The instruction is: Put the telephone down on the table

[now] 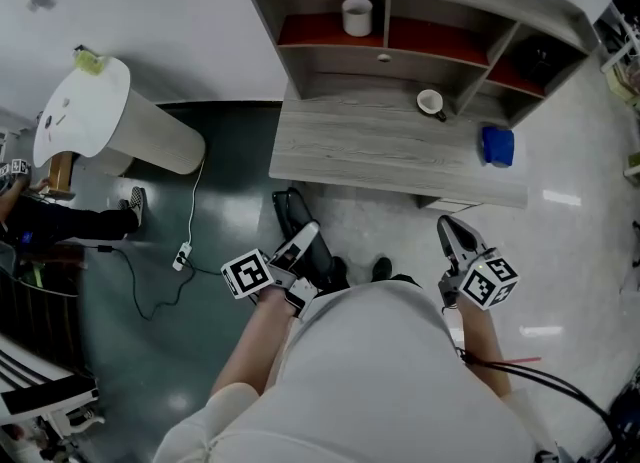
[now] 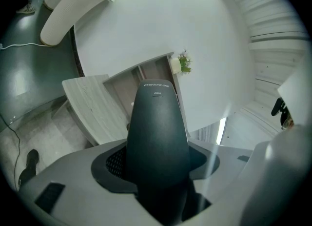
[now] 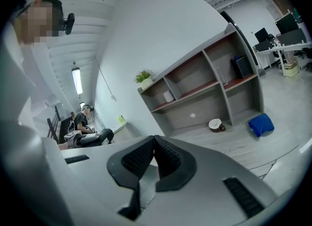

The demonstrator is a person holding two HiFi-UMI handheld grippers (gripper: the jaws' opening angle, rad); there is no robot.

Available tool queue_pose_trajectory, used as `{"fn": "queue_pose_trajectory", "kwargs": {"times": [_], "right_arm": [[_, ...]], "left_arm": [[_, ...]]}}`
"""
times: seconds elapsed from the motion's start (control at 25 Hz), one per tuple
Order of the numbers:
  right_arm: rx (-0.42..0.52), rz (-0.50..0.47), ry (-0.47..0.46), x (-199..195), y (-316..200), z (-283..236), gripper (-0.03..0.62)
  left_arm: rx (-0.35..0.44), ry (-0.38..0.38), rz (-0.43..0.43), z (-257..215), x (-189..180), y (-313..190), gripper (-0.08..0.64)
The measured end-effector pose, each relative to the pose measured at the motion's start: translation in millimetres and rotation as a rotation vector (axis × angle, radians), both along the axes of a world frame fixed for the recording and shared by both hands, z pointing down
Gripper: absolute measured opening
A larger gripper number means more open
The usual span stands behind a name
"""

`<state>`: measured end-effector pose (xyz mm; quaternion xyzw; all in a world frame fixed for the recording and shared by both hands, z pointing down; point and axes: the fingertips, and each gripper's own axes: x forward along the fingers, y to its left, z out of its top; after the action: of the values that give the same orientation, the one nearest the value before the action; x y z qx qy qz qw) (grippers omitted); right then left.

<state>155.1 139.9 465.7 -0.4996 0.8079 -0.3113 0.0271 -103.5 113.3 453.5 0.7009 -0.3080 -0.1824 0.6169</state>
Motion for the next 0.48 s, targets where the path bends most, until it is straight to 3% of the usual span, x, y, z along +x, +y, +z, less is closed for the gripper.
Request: {"fn": "queue_pose_trajectory", "kwargs": {"times": [0.48], "right_arm": [[-0.031,-0.073,-0.014,35.0,2.7,17.5,0.017]], "left_arm": [[0.017,-0.007,-0.056,-3.0,29.8,3.4,0.281]]}}
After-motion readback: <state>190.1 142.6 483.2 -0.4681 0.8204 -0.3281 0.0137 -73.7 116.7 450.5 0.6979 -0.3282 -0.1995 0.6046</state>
